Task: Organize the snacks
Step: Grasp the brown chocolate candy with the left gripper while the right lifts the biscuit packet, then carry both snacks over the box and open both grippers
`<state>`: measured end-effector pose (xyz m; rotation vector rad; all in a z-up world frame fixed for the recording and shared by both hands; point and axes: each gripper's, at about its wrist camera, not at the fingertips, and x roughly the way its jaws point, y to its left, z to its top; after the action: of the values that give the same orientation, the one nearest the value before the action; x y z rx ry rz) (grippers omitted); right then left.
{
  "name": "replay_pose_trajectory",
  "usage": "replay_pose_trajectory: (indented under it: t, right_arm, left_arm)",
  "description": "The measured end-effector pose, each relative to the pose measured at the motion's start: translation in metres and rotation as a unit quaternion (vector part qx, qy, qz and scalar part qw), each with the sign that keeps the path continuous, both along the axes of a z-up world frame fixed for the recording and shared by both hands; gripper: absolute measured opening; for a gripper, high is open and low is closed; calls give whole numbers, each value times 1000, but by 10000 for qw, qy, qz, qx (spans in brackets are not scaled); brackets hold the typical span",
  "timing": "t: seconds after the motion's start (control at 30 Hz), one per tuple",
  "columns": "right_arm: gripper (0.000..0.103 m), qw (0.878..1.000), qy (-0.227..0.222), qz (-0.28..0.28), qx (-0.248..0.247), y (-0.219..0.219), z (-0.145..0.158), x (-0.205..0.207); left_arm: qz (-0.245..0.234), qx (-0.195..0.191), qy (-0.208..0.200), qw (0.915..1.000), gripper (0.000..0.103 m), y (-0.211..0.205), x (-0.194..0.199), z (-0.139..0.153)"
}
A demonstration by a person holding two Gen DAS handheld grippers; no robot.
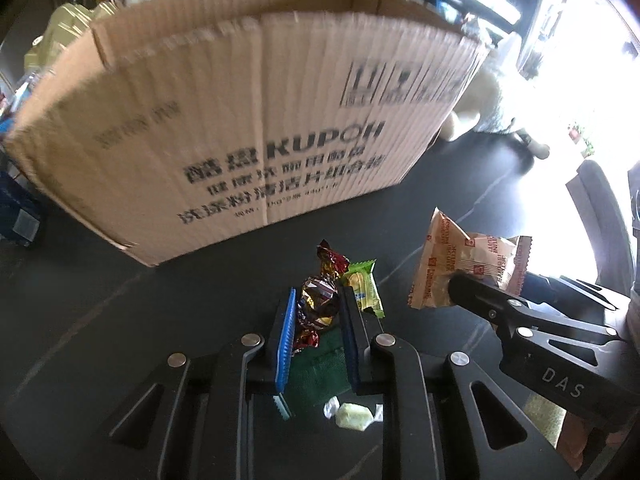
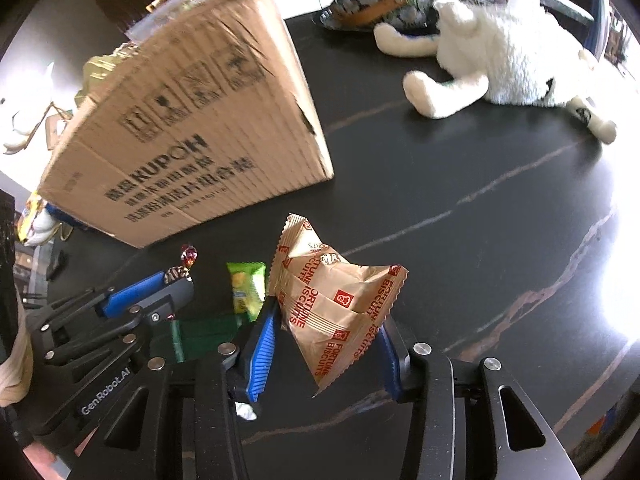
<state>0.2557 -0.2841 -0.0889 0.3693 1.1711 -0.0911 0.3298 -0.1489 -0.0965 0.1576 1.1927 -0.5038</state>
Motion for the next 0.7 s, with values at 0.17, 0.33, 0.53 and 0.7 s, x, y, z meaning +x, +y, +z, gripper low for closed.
replay_pose_trajectory:
  t: [0.17,0.33,0.53,0.7]
  right_arm:
    - [45,9992,-326,79,-200,4,28,-8]
    - [45,9964,-759,165,-341,5,62,-12]
    - [45,9905,-1305,237,-372,13,102,-10]
    - [45,9848,-1648,288,-461,20,127,-10]
  left_arm:
    - [13,-142,-266,9995,22,12,-9,27]
    - [41,-340,-551,9979,22,22,-17,58]
    - [101,-622,-921,9938,22,38,-21,102]
    - [123,-709,-1174,9905,22,44,-18,129]
